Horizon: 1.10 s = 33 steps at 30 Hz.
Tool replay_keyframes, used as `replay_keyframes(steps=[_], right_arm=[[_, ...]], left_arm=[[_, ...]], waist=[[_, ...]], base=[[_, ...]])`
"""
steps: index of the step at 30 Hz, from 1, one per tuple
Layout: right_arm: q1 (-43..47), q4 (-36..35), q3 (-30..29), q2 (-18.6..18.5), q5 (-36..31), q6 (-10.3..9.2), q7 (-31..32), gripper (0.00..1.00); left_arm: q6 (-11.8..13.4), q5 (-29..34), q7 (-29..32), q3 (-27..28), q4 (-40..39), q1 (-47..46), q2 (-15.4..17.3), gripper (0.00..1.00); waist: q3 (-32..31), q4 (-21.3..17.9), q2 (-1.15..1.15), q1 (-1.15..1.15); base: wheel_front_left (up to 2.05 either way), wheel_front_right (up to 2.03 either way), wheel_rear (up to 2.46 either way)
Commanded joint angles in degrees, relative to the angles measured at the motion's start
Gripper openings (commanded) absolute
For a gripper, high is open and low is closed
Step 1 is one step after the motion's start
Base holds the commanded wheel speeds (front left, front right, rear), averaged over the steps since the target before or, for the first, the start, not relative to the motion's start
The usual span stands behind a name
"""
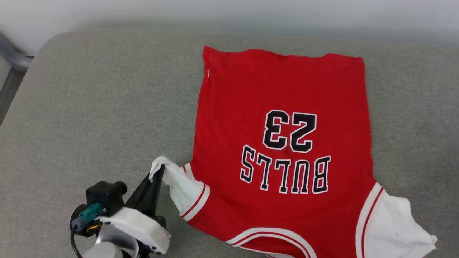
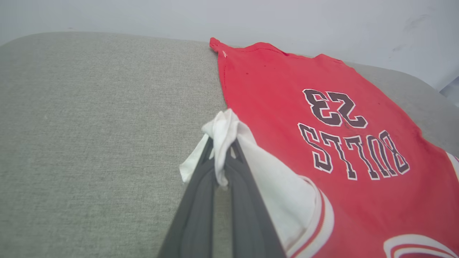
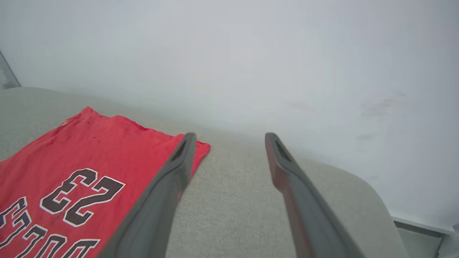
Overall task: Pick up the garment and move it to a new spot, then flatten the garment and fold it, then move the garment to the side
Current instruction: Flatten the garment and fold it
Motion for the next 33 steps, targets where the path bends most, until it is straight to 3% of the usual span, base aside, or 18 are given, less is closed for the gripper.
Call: replay_keyframes(steps=[1,9,16,23,33], right_arm=[[-3.8,0.3,0.9,-0.7,0.6,-0.04,2.1,1.00],[-26.6,11.7,10.9,-6.5,4.6,-0.05,25.9,1.00],[-41.6,22.5,18.6,-7.3,6.9,-0.04,42.6,1.00],[-48.9,30.5,22.1,-6.3,4.8,-0.04,47.4,1.00],[-43.9,38.7,25.4,-7.2,4.8,-0.05,46.5,1.00]], left_arm=[[0.3,0.8,-0.2,0.0,-0.7,-1.7,-0.9,0.00],[0.2,5.0,-0.5,-0.3,-3.0,-7.3,-5.1,0.00],[-0.1,7.8,-0.6,0.7,-3.6,-9.6,-8.5,0.00],[-1.4,10.6,-0.6,2.4,-3.7,-10.0,-11.8,0.00],[-4.3,13.5,-0.6,5.1,-1.7,-9.1,-15.6,0.00]], waist=[[3.5,2.6,0.00,-0.01],[11.6,7.0,0.00,-0.01],[17.1,10.2,0.00,-0.01],[20.9,12.7,0.00,-0.01],[23.0,13.6,0.00,-0.01]], base=[[0.00,0.00,0.00],[0.00,0.00,0.00],[0.00,0.00,0.00],[0.00,0.00,0.00],[0.00,0.00,0.00]])
